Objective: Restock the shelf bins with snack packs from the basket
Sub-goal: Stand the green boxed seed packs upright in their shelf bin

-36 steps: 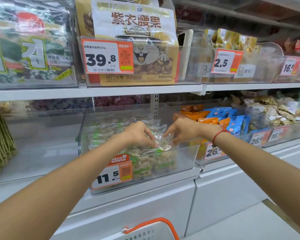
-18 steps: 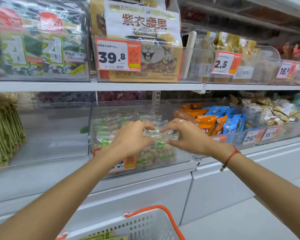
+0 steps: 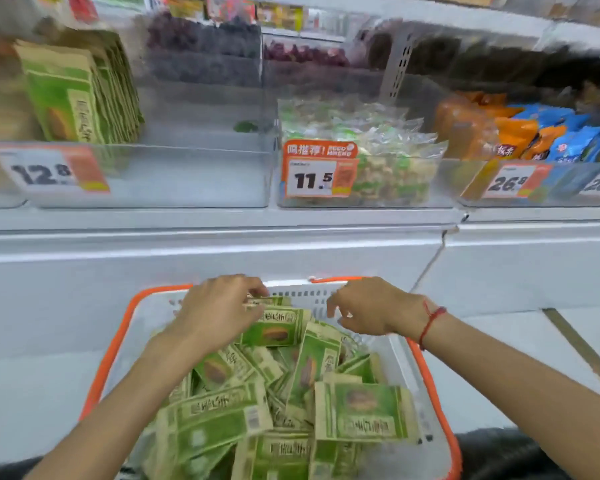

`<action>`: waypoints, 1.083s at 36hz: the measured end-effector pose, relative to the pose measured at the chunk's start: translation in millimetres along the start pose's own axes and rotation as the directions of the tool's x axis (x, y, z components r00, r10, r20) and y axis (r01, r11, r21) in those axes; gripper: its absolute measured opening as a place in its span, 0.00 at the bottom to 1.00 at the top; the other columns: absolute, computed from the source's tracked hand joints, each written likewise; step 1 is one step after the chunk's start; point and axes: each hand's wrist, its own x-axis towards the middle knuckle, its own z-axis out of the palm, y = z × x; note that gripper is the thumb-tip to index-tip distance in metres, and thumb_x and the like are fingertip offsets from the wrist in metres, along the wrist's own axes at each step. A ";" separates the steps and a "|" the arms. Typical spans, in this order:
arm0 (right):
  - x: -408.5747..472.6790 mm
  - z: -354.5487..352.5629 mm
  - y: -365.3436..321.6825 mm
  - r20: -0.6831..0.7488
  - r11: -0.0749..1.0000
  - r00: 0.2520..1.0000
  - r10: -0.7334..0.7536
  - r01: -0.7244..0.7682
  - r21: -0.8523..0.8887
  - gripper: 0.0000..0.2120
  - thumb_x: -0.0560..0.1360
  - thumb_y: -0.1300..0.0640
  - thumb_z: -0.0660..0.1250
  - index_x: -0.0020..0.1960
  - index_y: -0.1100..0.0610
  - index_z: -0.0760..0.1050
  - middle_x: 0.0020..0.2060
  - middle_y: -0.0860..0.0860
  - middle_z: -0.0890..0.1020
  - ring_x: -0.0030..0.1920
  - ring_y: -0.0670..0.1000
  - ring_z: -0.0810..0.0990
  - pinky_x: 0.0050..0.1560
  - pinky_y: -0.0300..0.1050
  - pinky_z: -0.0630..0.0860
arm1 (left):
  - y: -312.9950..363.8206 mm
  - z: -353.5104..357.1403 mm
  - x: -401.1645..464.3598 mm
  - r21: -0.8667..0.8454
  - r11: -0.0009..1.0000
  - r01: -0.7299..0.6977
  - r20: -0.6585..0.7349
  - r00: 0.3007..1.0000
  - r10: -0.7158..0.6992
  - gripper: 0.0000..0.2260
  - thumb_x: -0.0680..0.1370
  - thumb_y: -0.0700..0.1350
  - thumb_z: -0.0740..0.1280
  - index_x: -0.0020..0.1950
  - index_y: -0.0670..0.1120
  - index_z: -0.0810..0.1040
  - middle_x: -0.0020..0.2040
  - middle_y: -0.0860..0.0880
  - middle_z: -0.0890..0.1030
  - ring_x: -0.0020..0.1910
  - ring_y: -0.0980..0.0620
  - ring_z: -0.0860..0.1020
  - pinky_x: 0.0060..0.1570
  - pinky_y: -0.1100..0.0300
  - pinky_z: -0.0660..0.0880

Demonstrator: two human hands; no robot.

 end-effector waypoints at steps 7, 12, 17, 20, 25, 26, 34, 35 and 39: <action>11.3 75.6 -28.8 0.223 0.960 0.973 -0.060 -0.005 0.281 0.19 0.76 0.46 0.66 0.66 0.47 0.72 0.62 0.49 0.76 0.62 0.53 0.74 0.58 0.46 0.71 | -50.6 57.7 -27.2 -0.088 0.995 0.053 0.505 0.863 -0.002 0.24 0.75 0.52 0.70 0.70 0.54 0.69 0.69 0.52 0.72 0.58 0.54 0.78 0.59 0.56 0.72; 0.7 103.3 -31.4 0.463 0.990 0.886 -0.018 -0.047 0.129 0.48 0.65 0.47 0.78 0.76 0.43 0.52 0.71 0.53 0.65 0.69 0.56 0.65 0.67 0.54 0.67 | -66.5 108.5 -53.0 0.061 0.997 -0.052 0.618 0.786 0.004 0.43 0.68 0.55 0.76 0.77 0.54 0.56 0.75 0.52 0.61 0.73 0.50 0.62 0.71 0.51 0.63; -9.3 109.8 -31.6 0.218 0.979 0.973 0.068 -0.107 0.171 0.49 0.66 0.51 0.78 0.76 0.56 0.51 0.64 0.56 0.72 0.62 0.56 0.72 0.60 0.48 0.71 | -79.0 137.2 -64.3 0.054 0.997 -0.064 0.378 0.925 0.039 0.41 0.70 0.56 0.73 0.77 0.57 0.54 0.76 0.53 0.59 0.74 0.51 0.60 0.73 0.51 0.58; -7.9 109.2 -22.6 0.174 0.952 0.977 0.126 -0.168 0.257 0.37 0.68 0.53 0.76 0.70 0.59 0.63 0.57 0.55 0.77 0.55 0.55 0.76 0.51 0.46 0.73 | -87.6 140.3 -60.2 0.058 0.998 -0.025 0.284 0.959 0.008 0.37 0.72 0.57 0.70 0.76 0.56 0.55 0.77 0.52 0.58 0.74 0.51 0.59 0.74 0.50 0.56; -7.4 109.8 -13.2 0.155 0.915 0.975 0.162 -0.207 0.346 0.21 0.70 0.54 0.74 0.58 0.55 0.67 0.53 0.54 0.78 0.48 0.53 0.77 0.48 0.48 0.75 | -94.9 138.2 -59.3 0.063 0.995 0.078 0.248 0.964 -0.092 0.37 0.71 0.58 0.72 0.75 0.58 0.57 0.75 0.53 0.61 0.70 0.48 0.67 0.70 0.50 0.63; -7.2 108.0 -12.5 0.161 0.908 0.973 0.166 -0.215 0.360 0.21 0.71 0.54 0.73 0.58 0.54 0.66 0.52 0.54 0.79 0.47 0.53 0.77 0.47 0.48 0.75 | -96.8 137.8 -59.0 0.068 0.993 0.100 0.273 0.955 -0.115 0.40 0.69 0.58 0.73 0.76 0.58 0.57 0.75 0.51 0.62 0.68 0.48 0.69 0.68 0.50 0.65; 10.5 86.4 -15.3 -0.113 0.673 0.899 0.422 -0.227 0.704 0.17 0.72 0.54 0.72 0.55 0.53 0.68 0.44 0.49 0.77 0.43 0.52 0.77 0.44 0.47 0.74 | -91.9 127.1 -52.0 -0.012 0.991 0.135 0.467 0.877 -0.114 0.44 0.66 0.59 0.75 0.76 0.60 0.55 0.72 0.46 0.67 0.67 0.46 0.70 0.65 0.50 0.69; 12.9 82.4 -18.2 -0.135 0.623 0.874 0.467 -0.217 0.751 0.17 0.71 0.54 0.73 0.55 0.53 0.69 0.43 0.49 0.77 0.42 0.51 0.77 0.43 0.45 0.73 | -87.2 126.6 -52.0 -0.027 0.991 0.128 0.443 0.890 -0.103 0.41 0.68 0.56 0.74 0.76 0.60 0.56 0.72 0.47 0.67 0.64 0.49 0.73 0.62 0.52 0.72; 17.6 71.0 -26.8 -0.052 0.389 0.843 0.535 -0.191 0.901 0.10 0.71 0.57 0.75 0.48 0.54 0.75 0.44 0.51 0.82 0.44 0.53 0.80 0.43 0.49 0.78 | -80.9 121.4 -50.5 -0.537 0.767 0.351 0.426 0.898 -0.112 0.27 0.74 0.52 0.68 0.72 0.56 0.65 0.56 0.48 0.80 0.39 0.55 0.82 0.48 0.51 0.80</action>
